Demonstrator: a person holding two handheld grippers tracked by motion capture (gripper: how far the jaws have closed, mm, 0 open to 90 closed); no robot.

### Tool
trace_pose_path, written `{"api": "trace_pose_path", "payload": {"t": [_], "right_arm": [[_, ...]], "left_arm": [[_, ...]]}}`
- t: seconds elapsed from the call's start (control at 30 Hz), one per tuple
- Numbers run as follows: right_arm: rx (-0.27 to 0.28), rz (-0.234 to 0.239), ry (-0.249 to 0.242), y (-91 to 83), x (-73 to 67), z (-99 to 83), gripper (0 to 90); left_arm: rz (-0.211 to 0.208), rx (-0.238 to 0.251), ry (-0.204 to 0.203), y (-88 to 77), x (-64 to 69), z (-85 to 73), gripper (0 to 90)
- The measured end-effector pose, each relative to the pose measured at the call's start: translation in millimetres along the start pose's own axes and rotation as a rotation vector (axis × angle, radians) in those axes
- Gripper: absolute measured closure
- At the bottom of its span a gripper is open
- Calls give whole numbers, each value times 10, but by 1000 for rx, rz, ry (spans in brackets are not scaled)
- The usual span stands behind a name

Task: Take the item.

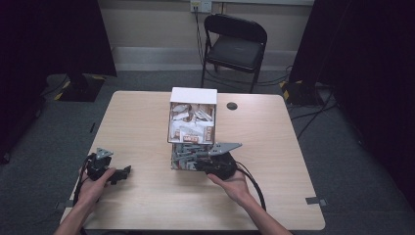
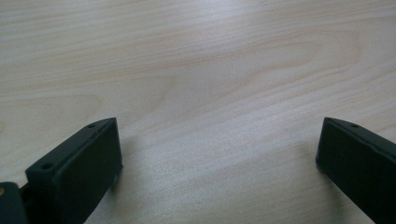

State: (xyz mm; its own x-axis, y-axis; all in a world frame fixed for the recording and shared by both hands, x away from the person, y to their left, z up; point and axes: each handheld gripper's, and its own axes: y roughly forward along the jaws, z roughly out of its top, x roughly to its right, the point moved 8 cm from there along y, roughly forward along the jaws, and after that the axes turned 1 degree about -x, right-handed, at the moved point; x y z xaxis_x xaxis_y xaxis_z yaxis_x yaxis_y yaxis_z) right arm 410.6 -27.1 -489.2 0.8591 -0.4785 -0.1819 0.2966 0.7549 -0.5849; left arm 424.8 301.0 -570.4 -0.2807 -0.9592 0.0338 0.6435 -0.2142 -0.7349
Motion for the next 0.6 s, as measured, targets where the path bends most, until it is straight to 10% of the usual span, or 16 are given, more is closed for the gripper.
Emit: {"api": "trace_pose_path", "payload": {"t": [0.6], "right_arm": [[36,15,-12,-68,-17,57,899]], "left_arm": [[0,0,0,0,0,0,0]]}}
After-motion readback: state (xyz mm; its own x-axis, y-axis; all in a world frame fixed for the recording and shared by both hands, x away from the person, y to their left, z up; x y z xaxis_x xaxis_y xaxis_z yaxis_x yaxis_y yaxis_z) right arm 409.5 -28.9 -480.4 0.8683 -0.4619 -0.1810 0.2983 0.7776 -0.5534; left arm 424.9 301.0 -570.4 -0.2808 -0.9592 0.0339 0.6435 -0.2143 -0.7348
